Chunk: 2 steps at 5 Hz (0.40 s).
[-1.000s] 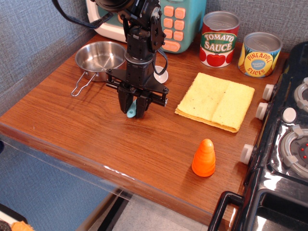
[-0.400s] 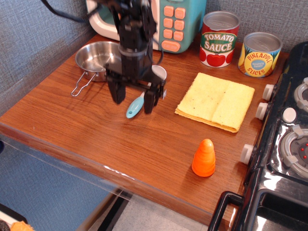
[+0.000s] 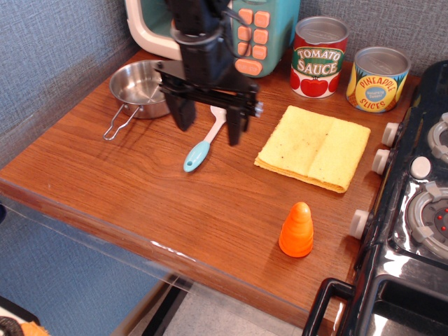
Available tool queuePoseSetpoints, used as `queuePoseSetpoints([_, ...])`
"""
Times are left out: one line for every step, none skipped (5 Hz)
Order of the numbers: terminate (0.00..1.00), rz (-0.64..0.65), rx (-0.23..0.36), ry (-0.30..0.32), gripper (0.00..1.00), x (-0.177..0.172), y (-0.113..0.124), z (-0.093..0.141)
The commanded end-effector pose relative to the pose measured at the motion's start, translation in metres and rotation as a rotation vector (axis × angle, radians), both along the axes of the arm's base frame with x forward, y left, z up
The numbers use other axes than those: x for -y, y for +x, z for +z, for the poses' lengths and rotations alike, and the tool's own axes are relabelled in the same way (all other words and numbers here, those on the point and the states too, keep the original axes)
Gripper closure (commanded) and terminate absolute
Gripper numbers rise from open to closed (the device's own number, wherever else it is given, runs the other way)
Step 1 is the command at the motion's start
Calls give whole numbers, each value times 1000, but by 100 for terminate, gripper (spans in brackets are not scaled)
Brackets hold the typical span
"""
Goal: Place the spoon between the yellow cloth and pot.
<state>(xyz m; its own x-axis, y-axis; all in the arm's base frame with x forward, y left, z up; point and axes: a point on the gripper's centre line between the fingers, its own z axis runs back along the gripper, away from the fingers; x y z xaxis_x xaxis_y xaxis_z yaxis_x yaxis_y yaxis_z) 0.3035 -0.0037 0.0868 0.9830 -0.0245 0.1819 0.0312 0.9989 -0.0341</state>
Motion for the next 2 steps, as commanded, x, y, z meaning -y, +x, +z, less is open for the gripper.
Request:
queuePoseSetpoints([0,-17,56,1,0,4,-2,20])
queuePoseSetpoints([100,-17,56,1,0,4,-2,20])
